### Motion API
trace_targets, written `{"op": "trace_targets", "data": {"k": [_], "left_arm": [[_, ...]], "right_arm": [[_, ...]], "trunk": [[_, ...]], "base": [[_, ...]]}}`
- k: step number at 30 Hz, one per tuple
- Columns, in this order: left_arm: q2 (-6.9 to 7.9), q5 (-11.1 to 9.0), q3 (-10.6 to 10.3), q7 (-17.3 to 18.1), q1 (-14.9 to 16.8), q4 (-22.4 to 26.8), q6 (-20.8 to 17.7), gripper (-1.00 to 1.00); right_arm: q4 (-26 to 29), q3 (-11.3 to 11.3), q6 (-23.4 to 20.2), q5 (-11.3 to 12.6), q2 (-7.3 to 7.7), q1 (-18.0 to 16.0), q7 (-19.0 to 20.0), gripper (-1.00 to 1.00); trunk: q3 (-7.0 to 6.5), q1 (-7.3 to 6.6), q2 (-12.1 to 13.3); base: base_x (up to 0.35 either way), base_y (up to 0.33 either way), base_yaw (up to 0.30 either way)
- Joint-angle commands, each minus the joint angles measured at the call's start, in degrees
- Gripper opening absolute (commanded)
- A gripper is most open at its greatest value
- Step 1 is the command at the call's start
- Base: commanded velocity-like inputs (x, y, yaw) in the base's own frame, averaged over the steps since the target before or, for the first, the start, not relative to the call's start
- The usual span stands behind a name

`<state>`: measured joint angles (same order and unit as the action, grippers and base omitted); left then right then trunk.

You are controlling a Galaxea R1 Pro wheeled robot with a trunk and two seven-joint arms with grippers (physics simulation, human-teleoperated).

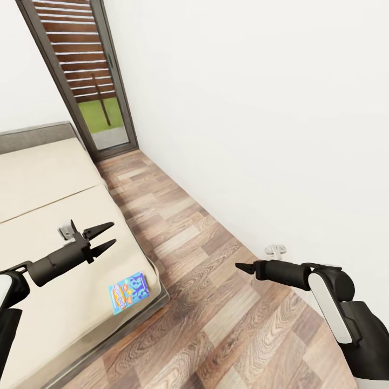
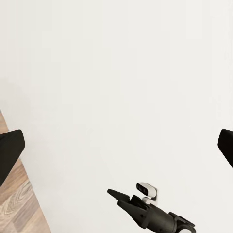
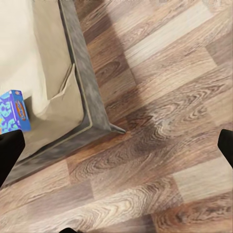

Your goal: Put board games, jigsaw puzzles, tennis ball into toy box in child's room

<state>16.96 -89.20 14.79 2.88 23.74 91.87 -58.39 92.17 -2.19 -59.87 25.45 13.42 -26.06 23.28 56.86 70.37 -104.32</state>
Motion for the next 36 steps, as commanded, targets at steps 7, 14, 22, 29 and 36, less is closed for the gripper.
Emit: {"op": "trace_targets", "data": {"k": [7,14,22,29,36], "left_arm": [[-0.03,0.4,0.3,0.0,-0.2,-0.1,-0.2,1.0],[-0.24,0.7,0.5,-0.2,-1.2,0.0,0.1,1.0],[-0.31,0.8,0.6,-0.1,-1.7,0.0,0.2,1.0],[-0.33,0.8,0.6,-0.1,-1.8,0.0,0.2,1.0],[-0.39,0.8,0.6,-0.1,-1.9,0.0,0.3,1.0]], "right_arm": [[0.0,0.0,-0.1,-0.6,0.06,0.0,0.6,1.0],[0.0,0.0,-0.1,-0.6,0.05,0.0,0.6,1.0],[0.0,0.0,-0.1,-0.6,0.04,0.0,0.6,1.0],[0.0,0.1,-0.1,-0.6,0.0,0.0,0.5,1.0],[0.0,0.1,-0.1,-0.6,0.02,0.0,0.5,1.0]], "trunk": [[-0.62,0.0,0.0],[-1.27,0.0,0.0],[-2.01,0.0,0.0],[-2.66,0.0,0.0],[-3.31,0.0,0.0]], "base": [[0.0,0.0,0.0],[0.0,0.0,0.0],[-0.023,0.008,0.0],[-0.136,0.073,0.0],[-0.217,0.128,0.0]]}}
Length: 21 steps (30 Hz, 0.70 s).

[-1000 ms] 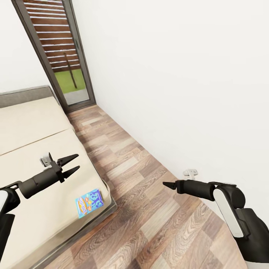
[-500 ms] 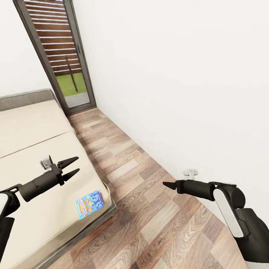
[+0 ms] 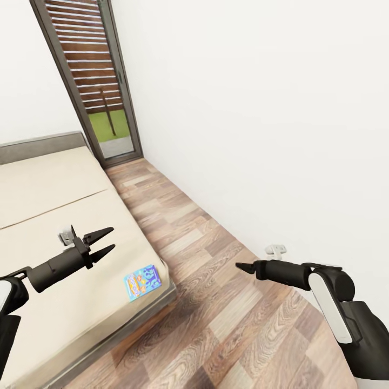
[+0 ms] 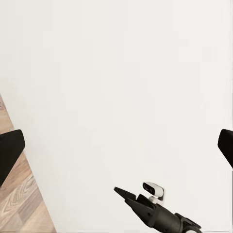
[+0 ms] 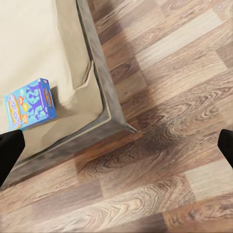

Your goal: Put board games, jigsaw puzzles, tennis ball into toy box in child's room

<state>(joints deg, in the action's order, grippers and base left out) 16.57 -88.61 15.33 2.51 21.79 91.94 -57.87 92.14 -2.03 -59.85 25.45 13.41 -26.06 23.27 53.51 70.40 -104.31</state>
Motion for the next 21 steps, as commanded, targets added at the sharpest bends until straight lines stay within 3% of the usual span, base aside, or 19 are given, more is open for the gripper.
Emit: {"op": "trace_targets", "data": {"k": [1,9,21], "left_arm": [[0.0,0.2,0.1,0.3,0.0,0.0,-0.2,1.0],[-0.09,0.3,-0.2,0.2,0.2,0.0,-0.3,1.0],[-0.13,0.3,-0.4,0.2,0.3,-0.1,-0.3,1.0]], "right_arm": [[0.0,0.0,-0.1,-0.6,0.03,0.0,0.6,1.0],[0.0,0.0,-0.1,-0.6,0.01,0.0,0.5,1.0],[0.0,0.0,-0.1,-0.6,-0.04,0.0,0.5,1.0]], "trunk": [[-0.06,-0.03,0.0],[-0.8,-0.03,0.0],[-1.92,-0.03,0.0]], "base": [[-0.229,0.132,0.0],[-0.146,0.078,0.0],[-0.038,0.02,0.0]]}}
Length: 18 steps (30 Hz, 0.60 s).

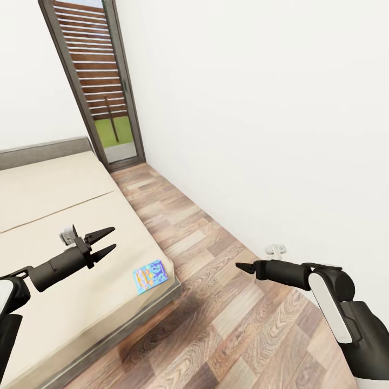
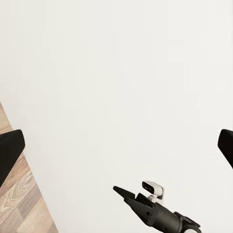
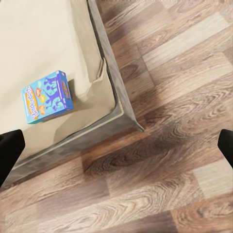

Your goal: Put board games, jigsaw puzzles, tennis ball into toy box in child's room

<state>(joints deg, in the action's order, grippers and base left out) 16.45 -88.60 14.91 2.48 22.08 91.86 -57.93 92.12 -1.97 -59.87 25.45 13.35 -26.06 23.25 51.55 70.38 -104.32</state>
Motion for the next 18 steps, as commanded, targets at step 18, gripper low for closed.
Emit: {"op": "trace_targets", "data": {"k": [18], "left_arm": [[0.18,-0.1,0.4,-0.1,0.3,0.0,-0.4,1.0]], "right_arm": [[-3.7,0.3,-0.1,-0.4,-0.6,-0.4,0.4,1.0]], "trunk": [[-0.62,-0.01,0.0]], "base": [[-0.005,0.003,0.0]]}}
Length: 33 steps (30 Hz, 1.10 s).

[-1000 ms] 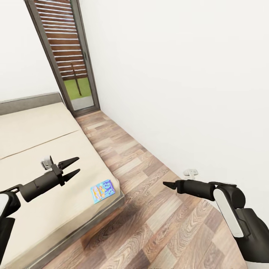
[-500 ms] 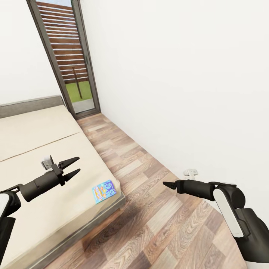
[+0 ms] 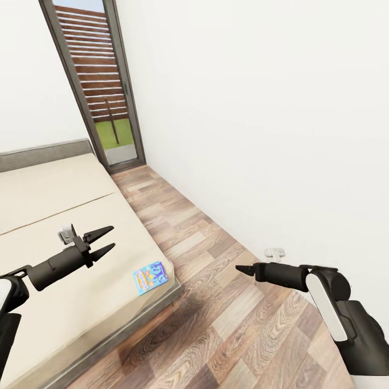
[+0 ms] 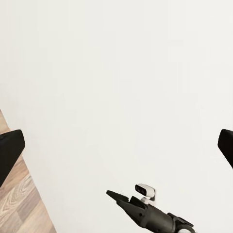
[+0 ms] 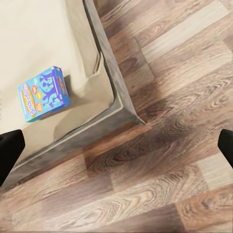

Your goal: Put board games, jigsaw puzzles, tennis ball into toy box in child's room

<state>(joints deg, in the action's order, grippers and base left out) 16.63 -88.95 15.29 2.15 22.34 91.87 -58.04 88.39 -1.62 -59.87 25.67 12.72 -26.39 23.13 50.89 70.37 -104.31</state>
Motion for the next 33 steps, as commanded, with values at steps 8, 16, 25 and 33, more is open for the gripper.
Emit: {"op": "trace_targets", "data": {"k": [8,16,25,33], "left_arm": [[0.34,-1.6,0.1,0.3,0.6,0.1,-0.6,1.0],[1.2,-2.5,-0.2,-0.1,1.7,0.2,-0.8,1.0],[1.66,-3.0,-1.2,-1.1,2.6,0.2,-0.8,1.0],[1.88,-3.7,-1.8,-3.5,3.2,0.2,-0.8,1.0]], "right_arm": [[-8.5,2.1,-0.1,5.5,-3.24,-1.6,0.7,1.0],[-14.3,5.2,2.6,12.4,-6.87,-2.1,0.5,1.0],[-19.8,6.4,11.0,15.6,-8.64,-2.4,0.9,1.0],[-24.6,6.6,14.5,20.4,-9.18,-2.5,5.2,1.0]], "trunk": [[0.01,-0.01,0.0],[0.0,-0.01,0.0],[0.0,-0.01,0.0],[0.0,-0.01,0.0]], "base": [[0.0,0.0,0.0],[0.0,0.0,0.0],[0.0,0.0,0.0],[0.0,0.0,0.0]]}}
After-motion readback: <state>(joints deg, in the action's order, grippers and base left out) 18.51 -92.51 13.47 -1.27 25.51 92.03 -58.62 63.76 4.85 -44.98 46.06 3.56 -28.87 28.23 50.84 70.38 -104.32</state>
